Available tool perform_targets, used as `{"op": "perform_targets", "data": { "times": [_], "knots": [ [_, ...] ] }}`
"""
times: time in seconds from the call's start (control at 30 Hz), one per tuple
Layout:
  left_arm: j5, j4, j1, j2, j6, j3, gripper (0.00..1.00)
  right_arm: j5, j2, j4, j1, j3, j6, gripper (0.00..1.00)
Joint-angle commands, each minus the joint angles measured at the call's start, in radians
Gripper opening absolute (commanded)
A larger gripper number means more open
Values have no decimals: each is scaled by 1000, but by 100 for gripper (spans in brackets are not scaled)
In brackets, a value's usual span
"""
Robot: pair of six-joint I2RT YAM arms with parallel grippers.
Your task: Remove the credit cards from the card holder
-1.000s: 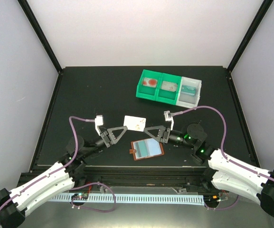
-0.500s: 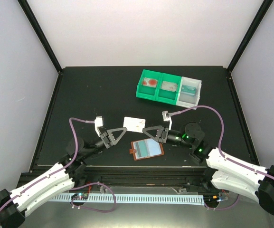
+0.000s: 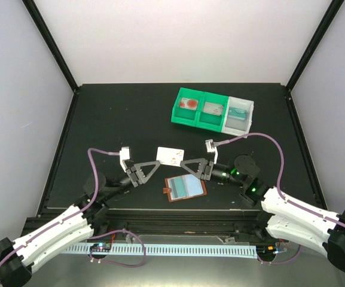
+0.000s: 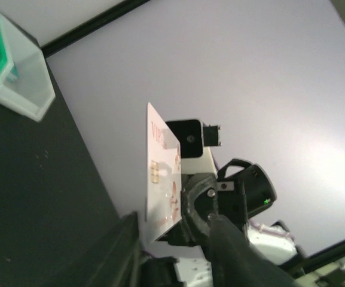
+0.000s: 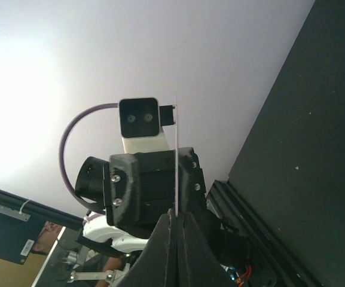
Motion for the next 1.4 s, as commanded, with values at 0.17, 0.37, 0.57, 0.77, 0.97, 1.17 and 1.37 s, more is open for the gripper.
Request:
{"op": "perform_targets", "data": {
  "times": [0.17,0.37,0.57,0.77,0.97,1.17,1.37],
  "knots": [
    [-5,-119,-5,-41,58,18,89,63,-32,-105,5,36,-46,1],
    [-47,-330,-5,-83,156,69,99,131,-49,-290,-13,113,-140,1],
    [-73,-433,-5,-105,259,75,99,146,-31,-454,-113,204,-248,1],
    [-61,-498,-5,-76,343,85,99,112,28,-575,-272,297,-368,1],
    [-38,-570,-4,-26,418,110,99,113,156,-620,-414,394,-476,1],
    [-42,-556,-2,12,426,92,99,52,348,-674,-558,503,-532,1],
    [-50,-552,-1,49,435,90,99,84,516,-746,-635,626,-604,1]
  ]
}}
